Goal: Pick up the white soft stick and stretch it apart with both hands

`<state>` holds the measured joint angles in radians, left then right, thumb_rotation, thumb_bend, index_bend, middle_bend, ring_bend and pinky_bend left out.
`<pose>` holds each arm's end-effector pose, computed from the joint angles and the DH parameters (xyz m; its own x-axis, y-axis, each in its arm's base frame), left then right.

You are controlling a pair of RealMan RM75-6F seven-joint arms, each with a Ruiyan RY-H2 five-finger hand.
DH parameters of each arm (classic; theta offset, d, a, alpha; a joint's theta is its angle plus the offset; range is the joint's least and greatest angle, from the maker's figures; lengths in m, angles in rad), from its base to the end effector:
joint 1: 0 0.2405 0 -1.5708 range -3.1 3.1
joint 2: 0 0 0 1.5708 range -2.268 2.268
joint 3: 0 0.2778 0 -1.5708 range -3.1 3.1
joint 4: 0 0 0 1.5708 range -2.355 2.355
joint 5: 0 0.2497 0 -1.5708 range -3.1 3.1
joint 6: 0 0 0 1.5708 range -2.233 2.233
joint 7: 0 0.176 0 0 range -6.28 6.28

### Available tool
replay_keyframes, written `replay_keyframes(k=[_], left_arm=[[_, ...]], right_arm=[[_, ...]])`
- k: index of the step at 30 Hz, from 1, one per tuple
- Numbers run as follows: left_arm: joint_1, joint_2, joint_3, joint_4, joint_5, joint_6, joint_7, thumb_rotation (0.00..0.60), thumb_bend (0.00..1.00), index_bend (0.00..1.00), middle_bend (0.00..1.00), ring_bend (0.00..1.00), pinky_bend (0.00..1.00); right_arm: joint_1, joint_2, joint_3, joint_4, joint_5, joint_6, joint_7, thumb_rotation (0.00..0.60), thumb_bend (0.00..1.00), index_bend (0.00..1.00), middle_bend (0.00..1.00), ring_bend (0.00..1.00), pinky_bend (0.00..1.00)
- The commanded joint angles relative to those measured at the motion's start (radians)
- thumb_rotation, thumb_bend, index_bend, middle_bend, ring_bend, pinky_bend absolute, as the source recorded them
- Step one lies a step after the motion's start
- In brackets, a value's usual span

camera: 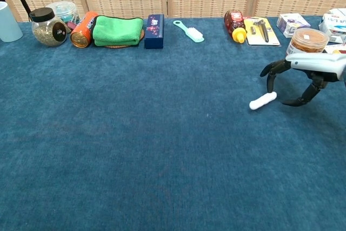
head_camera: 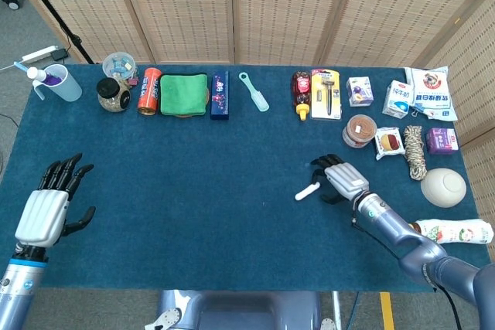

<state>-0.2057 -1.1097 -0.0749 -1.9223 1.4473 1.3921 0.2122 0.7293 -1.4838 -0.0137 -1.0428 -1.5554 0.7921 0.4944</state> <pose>-0.2493 0.2478 0.0993 0.3164 0.0621 0.9466 0.9436 -0.1228 -0.3074 -0.2877 -0.4192 -0.0408 0.3884 -0.4865 0.7826 -0.9076 -0.3488 0.2337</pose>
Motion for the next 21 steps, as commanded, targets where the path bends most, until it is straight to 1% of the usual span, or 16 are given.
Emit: replay_keyframes(k=[1,5,10,21], left_arm=[[-0.004,-0.006,-0.001,0.003,0.001,-0.004,0.000,0.600,0.31,0.15,0.01,0.03,0.00],[-0.006,-0.009,-0.001,0.005,0.002,-0.003,-0.001,0.600,0.31,0.15,0.01,0.03,0.00],[-0.001,-0.005,-0.001,0.009,-0.003,0.005,-0.006,0.600,0.31,0.15,0.01,0.03,0.00],[0.005,0.001,0.002,0.010,-0.008,0.012,-0.009,0.600,0.31,0.15,0.01,0.03,0.00]], right_arm=[[-0.022,0.025,-0.005,-0.040,0.019,0.015,-0.033,0.600,0.36,0.41,0.14,0.07,0.00],[-0.027,0.025,0.011,-0.053,0.045,0.018,-0.056,0.600,0.36,0.40,0.14,0.07,0.00],[-0.021,0.010,0.024,-0.043,0.051,0.022,-0.053,0.600,0.36,0.40,0.15,0.07,0.00],[0.010,-0.029,0.013,0.019,0.027,-0.004,-0.019,0.600,0.36,0.40,0.14,0.07,0.00]])
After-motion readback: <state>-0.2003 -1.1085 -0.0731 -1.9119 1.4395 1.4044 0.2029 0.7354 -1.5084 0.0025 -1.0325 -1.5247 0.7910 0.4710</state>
